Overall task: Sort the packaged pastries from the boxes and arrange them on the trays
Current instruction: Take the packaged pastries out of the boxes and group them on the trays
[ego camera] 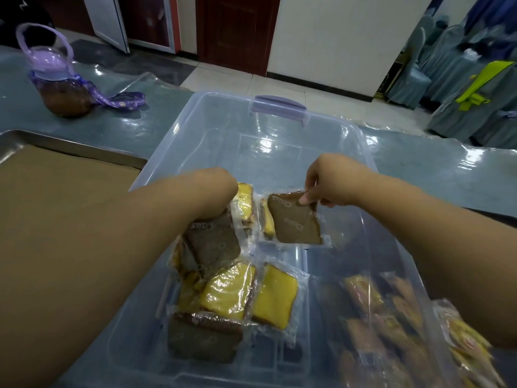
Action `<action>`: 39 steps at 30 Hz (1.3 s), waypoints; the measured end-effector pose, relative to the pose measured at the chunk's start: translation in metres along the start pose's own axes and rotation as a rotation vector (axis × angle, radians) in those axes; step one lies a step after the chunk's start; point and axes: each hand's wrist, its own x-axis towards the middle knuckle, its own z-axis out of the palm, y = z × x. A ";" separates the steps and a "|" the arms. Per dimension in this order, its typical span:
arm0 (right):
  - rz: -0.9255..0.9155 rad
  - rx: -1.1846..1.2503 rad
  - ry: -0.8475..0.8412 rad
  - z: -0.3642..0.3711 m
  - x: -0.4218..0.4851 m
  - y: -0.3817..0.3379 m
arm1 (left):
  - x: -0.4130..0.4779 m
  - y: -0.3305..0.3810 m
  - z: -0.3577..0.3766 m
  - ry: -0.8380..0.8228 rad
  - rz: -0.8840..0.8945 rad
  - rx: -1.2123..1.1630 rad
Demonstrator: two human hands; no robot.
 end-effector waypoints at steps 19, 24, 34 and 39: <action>-0.779 -0.397 -0.078 0.084 -0.072 -0.045 | -0.035 0.012 -0.002 0.089 0.011 -0.105; -0.846 -0.469 -0.113 0.101 -0.075 -0.046 | -0.029 0.007 0.000 0.113 0.016 -0.135; -0.913 -0.699 -0.204 0.133 -0.080 -0.063 | -0.025 0.010 0.000 0.131 0.055 -0.118; -0.787 -0.594 -0.213 0.126 -0.072 -0.061 | -0.027 0.008 0.001 0.132 0.038 -0.149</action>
